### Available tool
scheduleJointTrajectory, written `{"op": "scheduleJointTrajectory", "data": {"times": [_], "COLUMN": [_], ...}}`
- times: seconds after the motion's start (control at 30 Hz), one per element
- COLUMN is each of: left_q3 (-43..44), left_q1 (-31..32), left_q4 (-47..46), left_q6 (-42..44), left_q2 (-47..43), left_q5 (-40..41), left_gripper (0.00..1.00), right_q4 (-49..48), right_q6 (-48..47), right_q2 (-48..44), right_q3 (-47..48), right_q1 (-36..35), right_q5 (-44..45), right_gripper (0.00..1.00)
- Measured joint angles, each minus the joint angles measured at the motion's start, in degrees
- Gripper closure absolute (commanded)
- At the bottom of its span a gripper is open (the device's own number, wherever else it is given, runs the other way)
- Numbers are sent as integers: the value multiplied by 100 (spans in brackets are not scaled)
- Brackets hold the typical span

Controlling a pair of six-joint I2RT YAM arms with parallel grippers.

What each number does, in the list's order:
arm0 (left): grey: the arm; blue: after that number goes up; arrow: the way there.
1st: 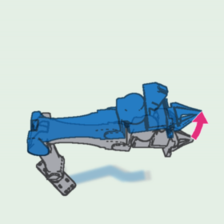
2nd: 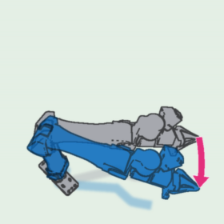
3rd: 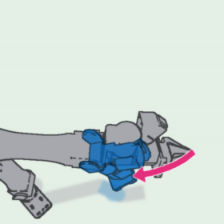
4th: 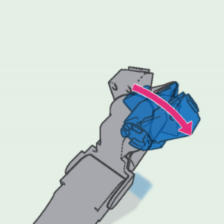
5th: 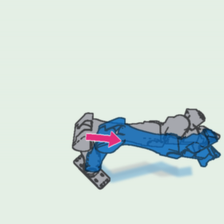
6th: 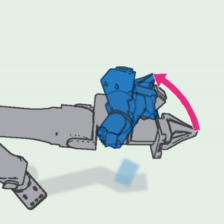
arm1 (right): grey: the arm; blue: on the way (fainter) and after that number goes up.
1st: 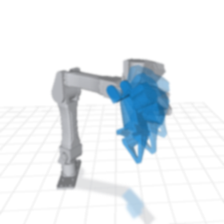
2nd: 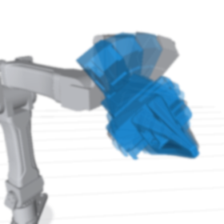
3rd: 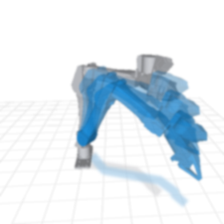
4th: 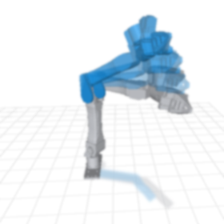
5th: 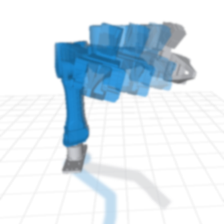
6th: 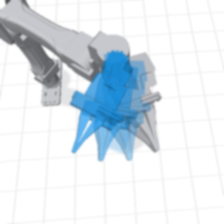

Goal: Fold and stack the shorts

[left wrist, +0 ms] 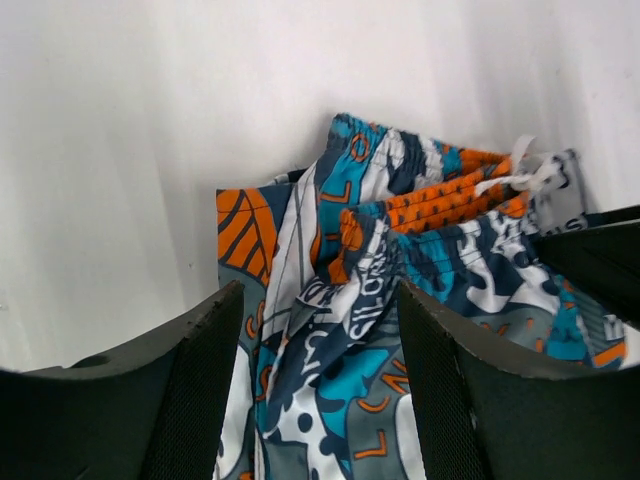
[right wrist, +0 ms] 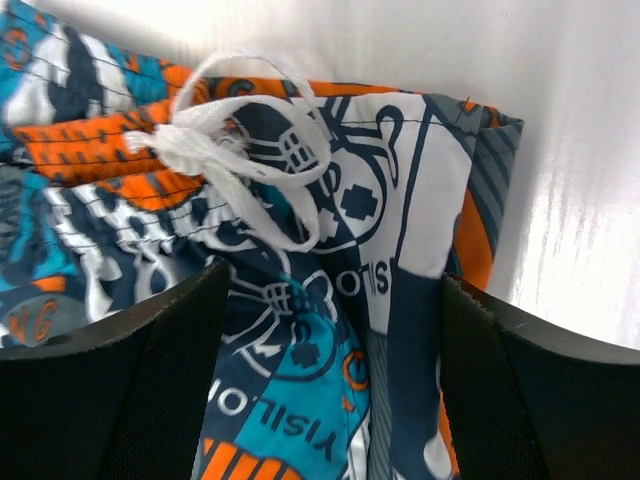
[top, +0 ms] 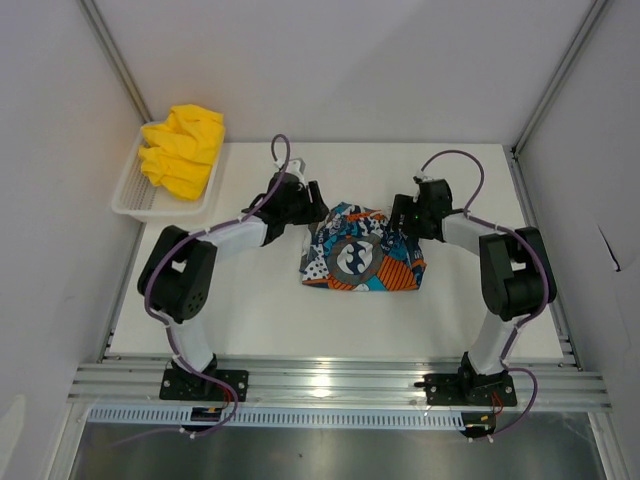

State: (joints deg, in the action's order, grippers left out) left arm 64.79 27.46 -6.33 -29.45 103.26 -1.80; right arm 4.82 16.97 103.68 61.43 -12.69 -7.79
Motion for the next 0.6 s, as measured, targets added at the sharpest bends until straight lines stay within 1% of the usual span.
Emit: {"op": "scheduleJointTrajectory", "data": {"times": [0.1,0.23,0.4,0.53,0.6], "left_q3": [61,44,-63,-63,-101], "left_q1": [7,33,42,55,70], "left_q4": [4,50,33,-28,-129], "left_q6": [109,219,319,413,448], "left_q2": [269,531,538,538,538], "left_q5": [-144,-192,-190,-203,-212], "left_gripper": [34,34,34,34,34], "right_q4": [0,7,98,127,133], "right_q6": [-52,-103,-144,-170,-175], "right_q2": [160,201,326,380,380], "right_q3": [22,92,245,313,317], "right_q1": [-33,-50,-98,-162,-177], "right_q5": [7,52,195,306,348], "right_gripper": [20,23,29,30,35]}}
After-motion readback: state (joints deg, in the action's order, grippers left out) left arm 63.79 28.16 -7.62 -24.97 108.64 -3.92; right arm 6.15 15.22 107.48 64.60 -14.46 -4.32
